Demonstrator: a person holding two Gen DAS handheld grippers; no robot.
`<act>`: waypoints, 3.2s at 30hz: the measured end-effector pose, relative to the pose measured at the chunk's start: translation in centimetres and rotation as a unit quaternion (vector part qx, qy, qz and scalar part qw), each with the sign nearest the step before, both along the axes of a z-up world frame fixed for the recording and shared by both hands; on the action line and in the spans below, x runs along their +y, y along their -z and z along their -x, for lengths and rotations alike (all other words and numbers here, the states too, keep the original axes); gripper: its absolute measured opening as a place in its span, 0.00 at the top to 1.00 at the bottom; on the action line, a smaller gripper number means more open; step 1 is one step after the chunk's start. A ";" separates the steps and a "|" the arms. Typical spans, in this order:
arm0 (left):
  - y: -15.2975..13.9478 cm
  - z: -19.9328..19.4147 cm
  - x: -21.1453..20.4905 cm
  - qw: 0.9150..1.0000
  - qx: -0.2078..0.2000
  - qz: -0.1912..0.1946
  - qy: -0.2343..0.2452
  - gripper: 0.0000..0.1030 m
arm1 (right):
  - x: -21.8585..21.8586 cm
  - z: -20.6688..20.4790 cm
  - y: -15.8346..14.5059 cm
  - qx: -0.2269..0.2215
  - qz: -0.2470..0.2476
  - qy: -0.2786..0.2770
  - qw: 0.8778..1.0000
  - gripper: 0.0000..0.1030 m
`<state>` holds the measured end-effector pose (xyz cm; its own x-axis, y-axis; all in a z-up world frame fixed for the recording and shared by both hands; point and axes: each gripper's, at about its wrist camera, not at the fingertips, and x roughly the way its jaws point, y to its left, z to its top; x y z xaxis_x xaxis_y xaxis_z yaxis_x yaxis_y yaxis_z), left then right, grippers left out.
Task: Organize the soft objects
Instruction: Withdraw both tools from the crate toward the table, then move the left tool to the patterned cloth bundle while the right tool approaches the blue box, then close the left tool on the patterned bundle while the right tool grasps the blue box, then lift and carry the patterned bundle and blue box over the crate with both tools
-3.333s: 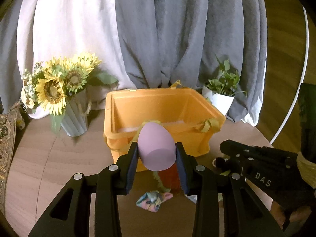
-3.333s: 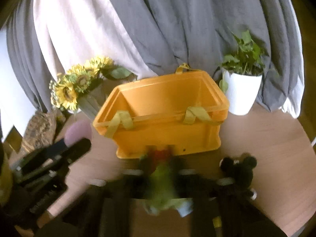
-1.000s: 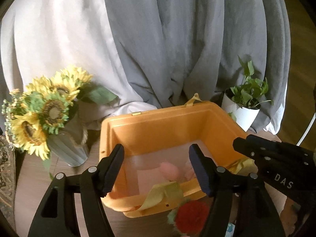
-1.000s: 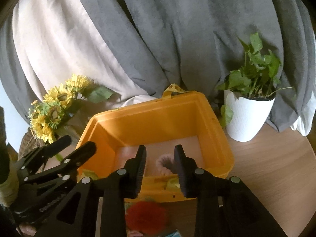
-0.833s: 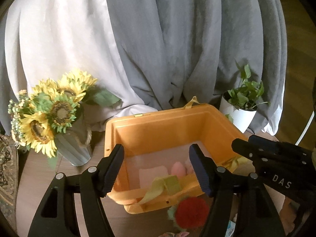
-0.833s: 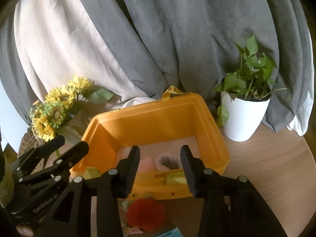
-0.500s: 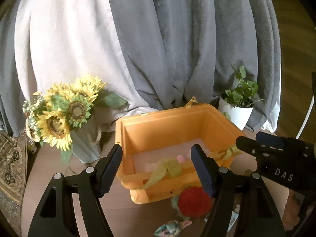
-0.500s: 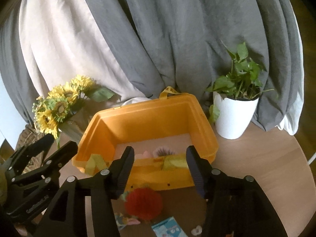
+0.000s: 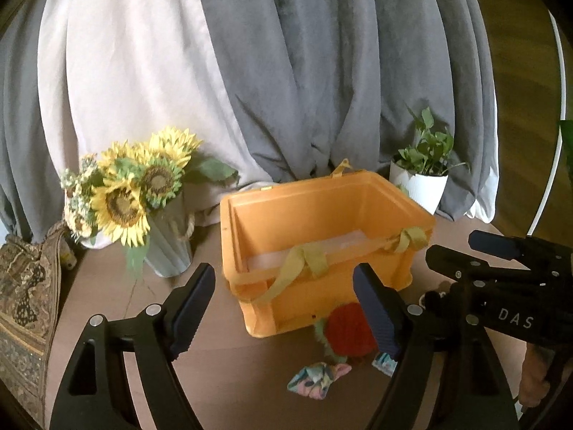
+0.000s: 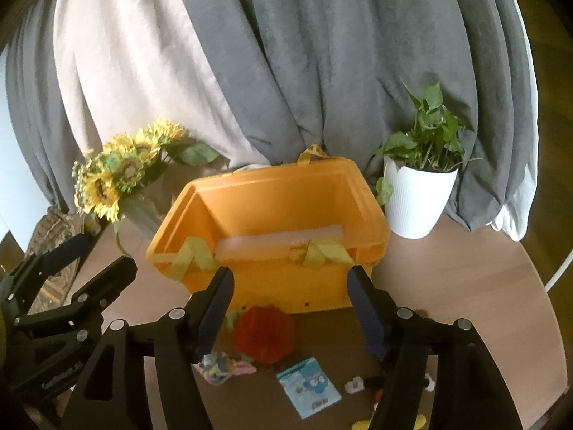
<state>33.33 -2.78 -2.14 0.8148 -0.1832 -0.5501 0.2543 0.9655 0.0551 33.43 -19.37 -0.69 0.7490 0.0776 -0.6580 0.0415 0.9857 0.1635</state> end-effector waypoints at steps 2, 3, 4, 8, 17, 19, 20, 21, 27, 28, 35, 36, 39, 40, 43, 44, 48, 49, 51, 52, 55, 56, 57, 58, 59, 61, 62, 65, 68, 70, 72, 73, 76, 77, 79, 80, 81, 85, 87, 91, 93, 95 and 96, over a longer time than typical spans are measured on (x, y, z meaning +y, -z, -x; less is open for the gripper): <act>0.4 0.3 0.1 1.000 0.007 -0.002 0.001 0.23 | 0.2 0.3 0.3 0.005 -0.002 -0.001 1.000 0.32; 0.7 0.4 0.2 1.000 0.010 -0.003 0.002 0.23 | 0.3 0.5 0.5 0.009 -0.002 -0.002 1.000 0.32; 0.9 0.5 0.2 1.000 0.014 -0.004 0.003 0.23 | 0.4 0.6 0.8 0.012 -0.001 -0.003 1.000 0.32; 2.3 0.9 0.3 0.999 0.031 -0.010 0.004 0.23 | 0.6 0.9 1.8 0.030 -0.002 -0.008 1.000 0.32; 5.1 1.3 0.6 0.996 0.088 0.000 0.005 0.23 | 1.4 1.5 4.6 0.078 -0.004 -0.026 0.997 0.32; 5.7 1.4 0.6 0.995 0.099 0.004 0.008 0.23 | 1.6 1.5 5.1 0.088 -0.006 -0.031 0.996 0.32; 6.0 1.4 0.6 0.994 0.105 0.004 0.007 0.23 | 1.6 1.6 5.4 0.094 -0.008 -0.033 0.995 0.32; 6.4 1.4 0.5 0.994 0.112 0.004 0.007 0.23 | 1.6 1.6 5.7 0.098 -0.010 -0.033 0.995 0.32; 8.5 1.1 0.4 0.989 0.149 0.005 0.005 0.23 | 1.6 1.5 7.7 0.133 -0.012 -0.034 0.990 0.32; 8.9 1.0 0.4 0.987 0.158 0.006 0.005 0.23 | 1.6 1.4 8.2 0.143 -0.013 -0.035 0.989 0.32; 12.0 -0.3 -0.1 0.977 0.213 0.014 0.016 0.23 | 1.5 0.6 10.9 0.187 -0.003 -0.037 0.982 0.32; 12.7 -0.7 -0.3 0.973 0.228 0.016 0.017 0.23 | 1.4 0.4 11.2 0.193 -0.003 -0.036 0.981 0.32; 14.1 -1.2 -0.5 0.968 0.250 0.019 0.018 0.23 | 1.2 -0.1 12.3 0.212 -0.003 -0.037 0.976 0.32; 14.4 -1.3 -0.7 0.967 0.255 0.018 0.018 0.23 | 1.2 -0.3 12.8 0.219 -0.005 -0.037 0.975 0.32; 15.2 -1.7 -0.8 0.964 0.265 0.015 0.016 0.23 | 1.0 -0.6 13.7 0.234 -0.004 -0.037 0.972 0.32; 15.3 -1.9 -0.9 0.963 0.267 0.015 0.017 0.23 | 1.0 -0.8 14.0 0.237 -0.005 -0.039 0.971 0.32; 16.1 -2.7 -1.2 0.961 0.275 0.011 0.016 0.23 | 1.0 -1.6 14.8 0.247 -0.003 -0.043 0.968 0.32; 16.3 -2.9 -1.2 0.961 0.276 0.010 0.015 0.23 | 1.2 -1.9 15.0 0.249 -0.001 -0.043 0.967 0.32; 16.7 -3.3 -1.2 0.960 0.278 0.009 0.016 0.23 | 1.3 -2.4 15.4 0.254 0.002 -0.046 0.966 0.32; 16.8 -3.4 -1.3 0.960 0.279 0.010 0.016 0.23 | 1.3 -2.7 15.7 0.257 0.003 -0.046 0.965 0.32; 17.4 -3.9 -1.4 0.961 0.277 0.009 0.017 0.23 | 1.3 -3.3 16.1 0.263 0.005 -0.046 0.964 0.32; 17.6 -4.0 -1.5 0.961 0.277 0.009 0.017 0.24 | 1.3 -3.3 16.3 0.264 0.005 -0.046 0.963 0.32; 17.8 -4.1 -1.6 0.960 0.278 0.010 0.018 0.24 | 1.4 -3.5 16.4 0.265 0.006 -0.046 0.963 0.32; 17.9 -4.2 -1.5 0.960 0.279 0.012 0.019 0.25 | 1.4 -3.7 16.5 0.266 0.008 -0.047 0.963 0.32; 18.0 -4.3 -1.5 0.960 0.280 0.015 0.021 0.26 | 1.4 -3.8 16.6 0.266 0.008 -0.047 0.963 0.32; 18.2 -4.3 -1.6 0.960 0.279 0.013 0.021 0.31 | 1.5 -4.0 16.6 0.265 0.010 -0.046 0.963 0.32; 18.4 -4.4 -1.7 0.960 0.279 0.010 0.022 0.36 | 1.6 -4.1 16.6 0.264 0.010 -0.047 0.963 0.32; 18.8 -4.6 -1.6 0.958 0.284 0.016 0.026 0.42 | 2.3 -4.4 16.9 0.269 0.011 -0.057 0.962 0.32; 18.7 -4.8 -1.5 0.960 0.279 0.014 0.028 0.46 | 2.7 -4.5 17.2 0.274 0.009 -0.060 0.960 0.32; 18.7 -4.8 -1.6 0.960 0.278 0.013 0.029 0.47 | 2.8 -4.5 17.3 0.274 0.010 -0.056 0.960 0.33; 18.7 -4.7 -1.6 0.961 0.275 0.011 0.030 0.48 | 2.9 -4.5 17.3 0.272 0.013 -0.054 0.961 0.40; 18.6 -4.7 -1.6 0.961 0.274 0.011 0.030 0.49 | 3.0 -4.5 17.2 0.272 0.012 -0.054 0.961 0.40; 18.6 -4.4 -1.4 0.962 0.271 0.012 0.029 0.49 | 3.1 -4.1 17.2 0.270 0.011 -0.051 0.961 0.40; 18.6 -4.3 -1.4 0.962 0.270 0.011 0.028 0.49 | 3.1 -3.7 17.3 0.269 0.011 -0.051 0.962 0.41; 18.3 -4.1 -1.5 0.963 0.266 0.011 0.028 0.49 | 3.3 -3.5 17.1 0.267 0.011 -0.051 0.962 0.41; 18.1 -3.9 -1.4 0.964 0.264 0.011 0.028 0.49 | 3.4 -3.5 17.0 0.264 0.012 -0.052 0.963 0.41; 17.8 -3.6 -0.6 0.965 0.262 0.012 0.028 0.49 | 3.4 -3.4 16.9 0.263 0.012 -0.052 0.963 0.41; 16.9 -3.1 -0.3 0.967 0.253 0.014 0.024 0.49 | 3.2 -2.4 16.2 0.253 0.009 -0.050 0.966 0.41; 16.2 -2.7 0.1 0.969 0.245 0.015 0.020 0.49 | 2.5 -1.7 15.8 0.247 0.007 -0.049 0.968 0.41; 15.0 -2.1 0.0 0.973 0.228 0.015 0.021 0.49 | 2.4 -0.7 14.6 0.232 0.005 -0.044 0.972 0.41; 14.2 -1.9 -0.2 0.976 0.216 0.013 0.020 0.49 | 2.5 -0.4 14.0 0.223 0.004 -0.042 0.974 0.41; 13.5 -1.8 -0.5 0.979 0.205 0.014 0.018 0.49 | 2.5 -0.1 13.3 0.215 0.002 -0.040 0.976 0.41; 12.9 -1.6 -0.5 0.980 0.198 0.015 0.019 0.49 | 2.5 0.0 12.9 0.212 0.001 -0.039 0.976 0.41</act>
<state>34.95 -3.23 -15.08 0.5305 -0.2300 -0.8159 0.2860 0.9546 -0.0832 33.44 -16.84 -13.61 0.4009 0.1218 -0.9080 0.0289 0.9890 0.1454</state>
